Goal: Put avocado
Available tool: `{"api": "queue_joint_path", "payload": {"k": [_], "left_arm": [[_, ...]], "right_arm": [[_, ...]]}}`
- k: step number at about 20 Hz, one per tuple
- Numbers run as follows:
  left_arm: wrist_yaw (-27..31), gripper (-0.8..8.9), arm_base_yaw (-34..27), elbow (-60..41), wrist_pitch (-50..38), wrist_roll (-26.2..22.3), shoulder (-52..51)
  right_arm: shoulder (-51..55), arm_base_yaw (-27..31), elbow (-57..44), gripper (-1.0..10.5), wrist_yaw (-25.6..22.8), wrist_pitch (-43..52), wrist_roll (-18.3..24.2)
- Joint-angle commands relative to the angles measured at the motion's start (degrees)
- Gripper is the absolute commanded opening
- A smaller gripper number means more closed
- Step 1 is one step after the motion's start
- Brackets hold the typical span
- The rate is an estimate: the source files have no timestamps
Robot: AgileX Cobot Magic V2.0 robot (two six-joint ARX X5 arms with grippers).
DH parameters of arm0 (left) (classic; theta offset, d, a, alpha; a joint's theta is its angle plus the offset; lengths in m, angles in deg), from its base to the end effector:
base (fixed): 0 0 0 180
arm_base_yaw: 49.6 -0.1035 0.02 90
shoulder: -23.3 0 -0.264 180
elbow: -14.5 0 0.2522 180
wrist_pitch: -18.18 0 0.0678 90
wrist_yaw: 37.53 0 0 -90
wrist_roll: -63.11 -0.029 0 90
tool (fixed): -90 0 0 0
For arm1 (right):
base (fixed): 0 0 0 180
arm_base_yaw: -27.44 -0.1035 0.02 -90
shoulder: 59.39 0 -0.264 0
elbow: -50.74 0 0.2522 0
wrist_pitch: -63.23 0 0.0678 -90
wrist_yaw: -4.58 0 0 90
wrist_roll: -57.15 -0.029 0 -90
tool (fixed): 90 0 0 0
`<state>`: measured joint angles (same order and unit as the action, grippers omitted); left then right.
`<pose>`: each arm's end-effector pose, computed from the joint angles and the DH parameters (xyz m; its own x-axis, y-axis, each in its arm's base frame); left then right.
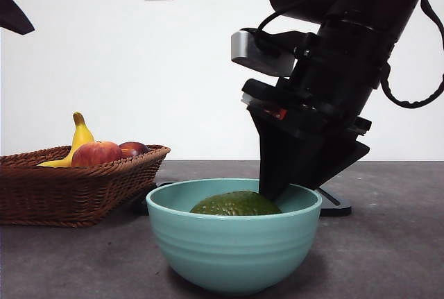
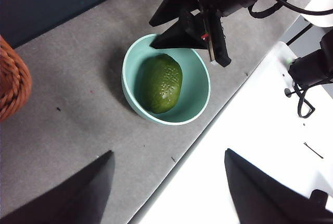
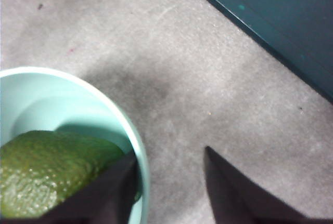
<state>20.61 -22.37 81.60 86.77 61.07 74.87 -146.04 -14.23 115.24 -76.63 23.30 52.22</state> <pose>0.1303 -0.0843 0.3040 0.2123 -0.7029 -0.6788 0.6956 0.5967 -0.4002 0.2087 0.1917 0.1867 0.2441 0.4218 -0.8732 -0.6511 0.7386 0.1748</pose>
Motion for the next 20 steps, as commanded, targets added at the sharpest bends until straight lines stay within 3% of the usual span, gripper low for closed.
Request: {"api": "queue_joint_path", "payload": {"k": [1, 5, 15, 20], "left_arm": [[-0.4, 3.42, 0.3, 0.4, -0.4, -0.5, 0.3], [-0.4, 3.42, 0.3, 0.4, -0.4, -0.5, 0.3], [-0.4, 3.42, 0.3, 0.4, -0.4, -0.5, 0.3], [-0.4, 3.42, 0.3, 0.4, -0.4, -0.5, 0.3]], "right_arm": [[-1.1, -0.6, 1.0, 1.1, 0.2, 0.5, -0.4], [-1.1, -0.6, 1.0, 0.1, 2.2, 0.5, -0.5], [-0.4, -0.3, 5.3, 0.1, 3.0, -2.4, -3.2], [-1.2, 4.3, 12.5, 0.1, 2.7, -5.6, -2.7]]}}
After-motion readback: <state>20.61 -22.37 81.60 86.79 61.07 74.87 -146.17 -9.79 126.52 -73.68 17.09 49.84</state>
